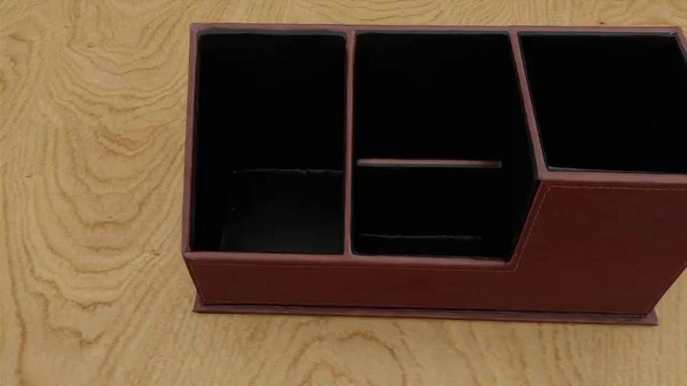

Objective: Pick up the white mug and place it to the right of the caddy.

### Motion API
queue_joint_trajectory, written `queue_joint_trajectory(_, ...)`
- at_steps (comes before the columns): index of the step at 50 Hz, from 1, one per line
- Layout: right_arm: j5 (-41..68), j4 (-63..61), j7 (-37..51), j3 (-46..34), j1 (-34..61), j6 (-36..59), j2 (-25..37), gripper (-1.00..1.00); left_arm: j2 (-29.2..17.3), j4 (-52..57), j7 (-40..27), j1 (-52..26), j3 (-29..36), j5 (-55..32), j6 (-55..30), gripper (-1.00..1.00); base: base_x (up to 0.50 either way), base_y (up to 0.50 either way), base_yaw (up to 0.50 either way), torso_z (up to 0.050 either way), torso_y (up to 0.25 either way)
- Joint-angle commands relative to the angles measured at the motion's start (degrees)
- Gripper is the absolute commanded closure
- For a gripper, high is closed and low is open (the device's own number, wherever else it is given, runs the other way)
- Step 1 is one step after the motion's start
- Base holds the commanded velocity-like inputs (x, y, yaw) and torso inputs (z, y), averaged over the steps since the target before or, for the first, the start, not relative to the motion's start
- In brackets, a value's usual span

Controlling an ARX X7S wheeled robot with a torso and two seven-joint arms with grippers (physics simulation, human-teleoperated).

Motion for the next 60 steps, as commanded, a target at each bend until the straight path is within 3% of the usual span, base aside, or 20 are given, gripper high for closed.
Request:
queue_joint_trajectory(1,-0.5,-4.0,3.9,1.3,1.6,-0.6,-0.9,1.00,0.0,1.3,-0.1,0.7,-1.2,-0.7,-0.5,-1.00,0.00,0.00,0.00,0.000,0.000)
queue_joint_trajectory(41,4.9,-14.6,12.7,11.0,15.2,-7.5,2.1,1.00,-0.8,3.8,-1.0,0.3,-1.5,-1.7,-2.3,-1.00,0.00,0.00,0.00,0.000,0.000)
queue_joint_trajectory(60,6.1,-16.2,12.5,14.9,20.1,-10.9,8.6,1.00,-0.8,3.7,-0.7,-0.2,-1.0,-1.7,-2.2,-1.00,0.00,0.00,0.00,0.000,0.001)
